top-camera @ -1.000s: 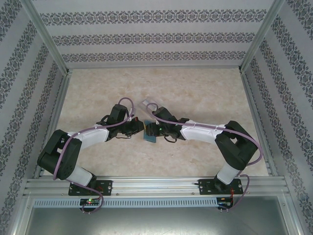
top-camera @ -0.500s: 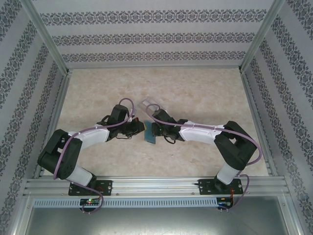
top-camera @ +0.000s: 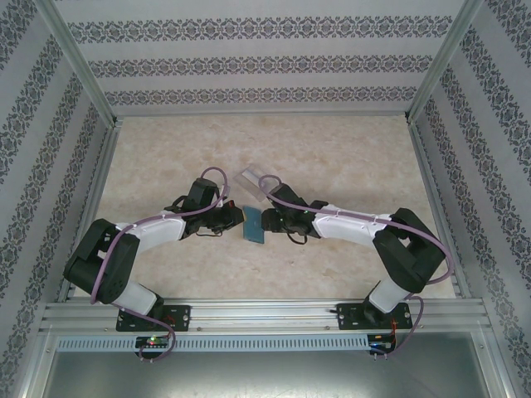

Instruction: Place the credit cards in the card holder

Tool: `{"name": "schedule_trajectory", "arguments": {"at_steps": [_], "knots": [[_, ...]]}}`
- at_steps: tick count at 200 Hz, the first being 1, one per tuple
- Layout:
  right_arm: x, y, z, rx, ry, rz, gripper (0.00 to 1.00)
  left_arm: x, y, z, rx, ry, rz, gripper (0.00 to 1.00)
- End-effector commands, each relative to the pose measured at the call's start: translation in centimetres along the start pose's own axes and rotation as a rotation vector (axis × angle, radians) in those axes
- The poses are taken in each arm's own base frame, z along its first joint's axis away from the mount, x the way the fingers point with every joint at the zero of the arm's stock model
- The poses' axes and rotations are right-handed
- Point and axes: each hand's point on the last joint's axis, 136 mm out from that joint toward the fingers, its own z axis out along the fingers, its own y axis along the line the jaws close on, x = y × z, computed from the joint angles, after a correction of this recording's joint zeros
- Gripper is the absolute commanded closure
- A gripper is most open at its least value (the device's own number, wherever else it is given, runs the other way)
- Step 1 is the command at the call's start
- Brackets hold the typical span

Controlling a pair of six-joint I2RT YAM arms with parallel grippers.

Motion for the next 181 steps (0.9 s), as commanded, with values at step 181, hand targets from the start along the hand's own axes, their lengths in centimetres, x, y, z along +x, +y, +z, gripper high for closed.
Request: {"name": "schedule_trajectory", "arguments": {"at_steps": [181], "knots": [[0.9,-1.1,1.0,0.287,0.000,-0.010,0.85,0.1,-0.5,0.5,0.034,0.006,-0.008,1.00]]}}
